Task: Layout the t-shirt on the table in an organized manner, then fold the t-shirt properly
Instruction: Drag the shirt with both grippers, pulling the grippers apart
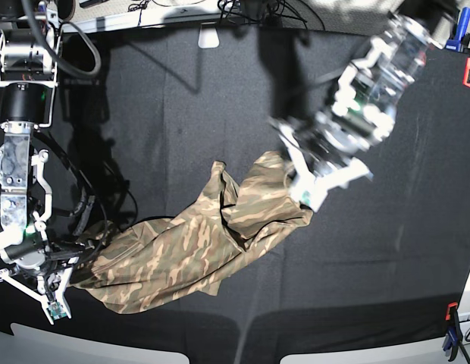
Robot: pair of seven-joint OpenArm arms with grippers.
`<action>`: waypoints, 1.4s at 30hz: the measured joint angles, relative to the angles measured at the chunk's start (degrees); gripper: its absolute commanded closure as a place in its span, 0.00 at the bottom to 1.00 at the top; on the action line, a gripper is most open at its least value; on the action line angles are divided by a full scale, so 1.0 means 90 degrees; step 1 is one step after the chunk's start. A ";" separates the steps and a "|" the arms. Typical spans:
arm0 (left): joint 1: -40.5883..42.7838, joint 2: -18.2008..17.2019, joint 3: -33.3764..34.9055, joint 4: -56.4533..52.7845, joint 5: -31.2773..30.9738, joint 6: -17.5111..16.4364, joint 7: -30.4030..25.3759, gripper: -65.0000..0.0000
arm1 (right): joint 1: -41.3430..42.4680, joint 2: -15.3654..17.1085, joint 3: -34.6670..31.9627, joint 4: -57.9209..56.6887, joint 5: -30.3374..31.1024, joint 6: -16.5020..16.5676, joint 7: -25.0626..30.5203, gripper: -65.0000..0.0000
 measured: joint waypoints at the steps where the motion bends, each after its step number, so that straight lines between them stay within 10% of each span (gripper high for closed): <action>1: -0.0002 0.0044 0.0002 0.0000 0.0000 0.0007 -0.0109 0.60 | 0.0000 0.0000 0.0000 0.0000 0.0002 0.0000 0.0000 1.00; 23: -0.0340 0.0342 -0.0012 -0.1200 0.0867 0.0194 -0.0410 0.61 | 0.0000 0.0000 0.0000 0.0000 0.0294 0.0000 -0.0097 1.00; 31: -0.0444 0.0340 -0.0012 -0.1207 0.1885 0.0194 -0.0408 0.99 | 0.0000 0.0000 0.0000 0.0000 0.0291 0.0100 -0.0189 1.00; 42: -0.0408 -0.0177 -0.0007 -0.1207 0.2693 0.0121 -0.0597 1.00 | -0.0308 0.0483 -0.0012 0.0002 0.0291 0.0153 -0.0192 1.00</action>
